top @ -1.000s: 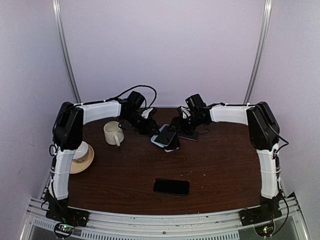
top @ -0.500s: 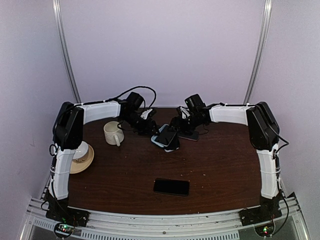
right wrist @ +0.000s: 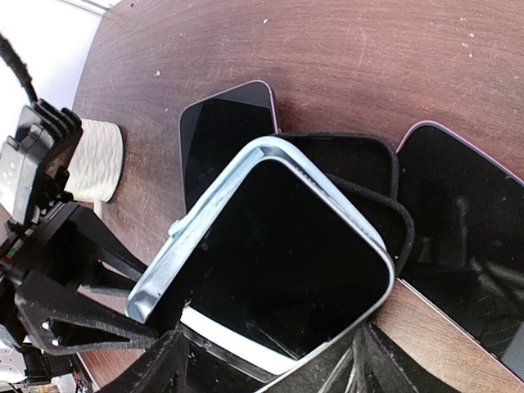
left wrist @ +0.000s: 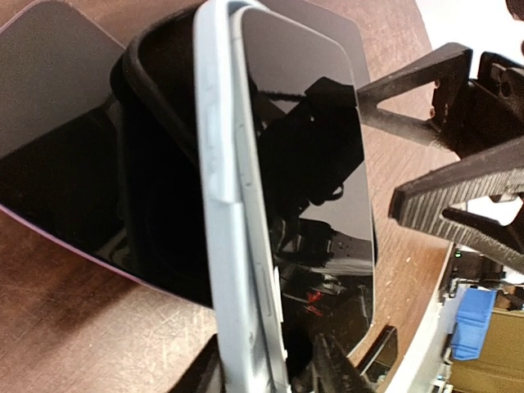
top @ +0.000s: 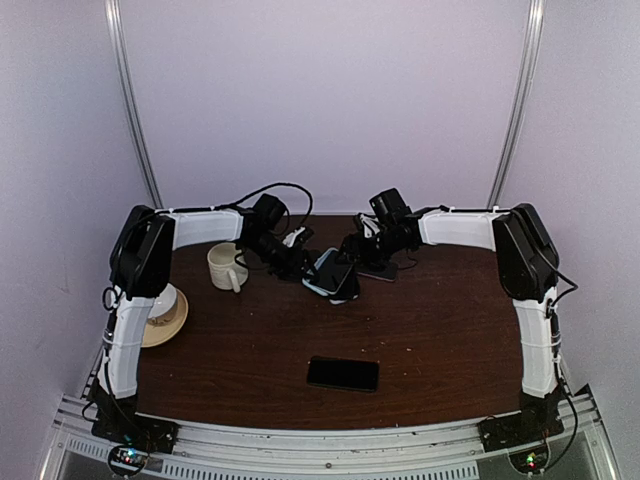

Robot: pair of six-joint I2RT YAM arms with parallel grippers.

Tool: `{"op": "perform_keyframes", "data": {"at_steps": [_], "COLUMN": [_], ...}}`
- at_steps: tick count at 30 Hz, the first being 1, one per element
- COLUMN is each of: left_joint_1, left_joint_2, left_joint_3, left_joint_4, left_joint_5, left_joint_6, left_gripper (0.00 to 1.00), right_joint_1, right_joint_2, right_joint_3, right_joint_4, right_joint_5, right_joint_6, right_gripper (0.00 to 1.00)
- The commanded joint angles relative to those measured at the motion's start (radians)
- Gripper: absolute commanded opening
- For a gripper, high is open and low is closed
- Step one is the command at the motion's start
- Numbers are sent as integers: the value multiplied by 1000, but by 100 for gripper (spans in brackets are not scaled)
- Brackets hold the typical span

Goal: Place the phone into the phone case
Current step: Pick up the phone case.

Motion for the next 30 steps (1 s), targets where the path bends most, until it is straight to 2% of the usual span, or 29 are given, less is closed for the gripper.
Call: {"op": "perform_keyframes", "data": {"at_steps": [1, 7, 9, 13, 18, 22, 26, 30], "left_joint_1": [12, 23, 46, 90, 92, 95, 98, 97], "left_joint_2": [-2, -39, -37, -38, -42, -46, -32, -28], "left_joint_3": [-4, -62, -91, -173, -207, -211, -209, -214], "left_joint_4": [53, 181, 248, 396, 485, 524, 550, 525], "left_joint_5": [69, 130, 153, 214, 254, 262, 275, 274], "left_joint_6": [-11, -78, -132, -258, -317, -336, -360, -352], "left_gripper": [33, 45, 44, 35, 41, 47, 40, 38], "right_joint_1": [9, 11, 11, 11, 11, 11, 11, 11], "right_joint_2": [-10, -10, -11, -15, -6, -2, -3, -4], "right_joint_3": [0, 0, 1, 0, 9, 14, 16, 17], "right_joint_4": [-10, -13, -15, -19, -21, -27, -36, -43], "right_joint_5": [17, 19, 18, 23, 22, 18, 24, 30], "right_joint_6": [-7, -11, -11, -17, -18, -18, -24, -29], "right_gripper": [73, 73, 73, 73, 73, 73, 73, 73]}}
